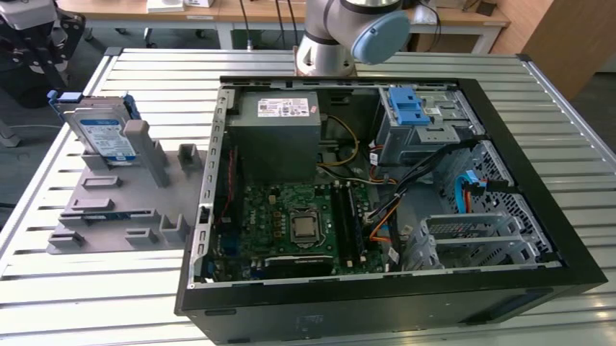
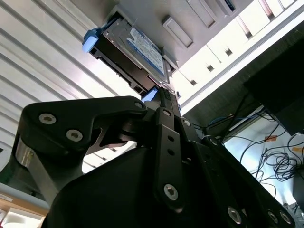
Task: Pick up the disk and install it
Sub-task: 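Pick up the disk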
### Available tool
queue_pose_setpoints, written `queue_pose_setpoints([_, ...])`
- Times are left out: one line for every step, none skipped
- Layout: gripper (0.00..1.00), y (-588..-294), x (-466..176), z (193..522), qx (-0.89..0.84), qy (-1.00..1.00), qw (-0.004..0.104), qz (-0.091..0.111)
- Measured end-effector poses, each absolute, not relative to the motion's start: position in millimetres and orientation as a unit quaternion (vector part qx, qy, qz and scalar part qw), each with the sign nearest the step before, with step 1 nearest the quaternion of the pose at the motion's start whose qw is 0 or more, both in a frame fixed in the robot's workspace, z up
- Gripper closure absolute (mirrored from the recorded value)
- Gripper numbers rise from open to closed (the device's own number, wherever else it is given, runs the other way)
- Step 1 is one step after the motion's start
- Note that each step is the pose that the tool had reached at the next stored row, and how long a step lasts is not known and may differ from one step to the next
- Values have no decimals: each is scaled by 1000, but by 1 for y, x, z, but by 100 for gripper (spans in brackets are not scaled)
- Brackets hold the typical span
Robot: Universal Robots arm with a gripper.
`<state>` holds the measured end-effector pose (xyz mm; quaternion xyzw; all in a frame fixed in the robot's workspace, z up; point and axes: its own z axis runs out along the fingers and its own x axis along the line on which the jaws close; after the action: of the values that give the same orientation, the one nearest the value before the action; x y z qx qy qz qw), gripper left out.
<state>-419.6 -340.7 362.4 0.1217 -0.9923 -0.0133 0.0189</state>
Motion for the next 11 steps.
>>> queue_pose_setpoints([89, -341, -420, 362, 123, -992, 19, -13])
queue_pose_setpoints([89, -341, -420, 362, 125, -992, 19, -13])
queue_pose_setpoints([89, -341, -420, 362, 127, -992, 19, -13])
queue_pose_setpoints([89, -341, -420, 362, 129, -991, 19, -13])
queue_pose_setpoints([89, -341, -420, 362, 130, -991, 19, -13])
queue_pose_setpoints([89, -341, -420, 362, 132, -991, 19, -13])
queue_pose_setpoints([89, -341, -420, 362, 134, -991, 19, -13])
queue_pose_setpoints([89, -341, -420, 362, 136, -990, 19, -13])
queue_pose_setpoints([89, -341, -420, 362, 138, -990, 19, -13])
queue_pose_setpoints([89, -341, -420, 362, 140, -990, 19, -13])
queue_pose_setpoints([89, -341, -420, 362, 141, -990, 19, -13])
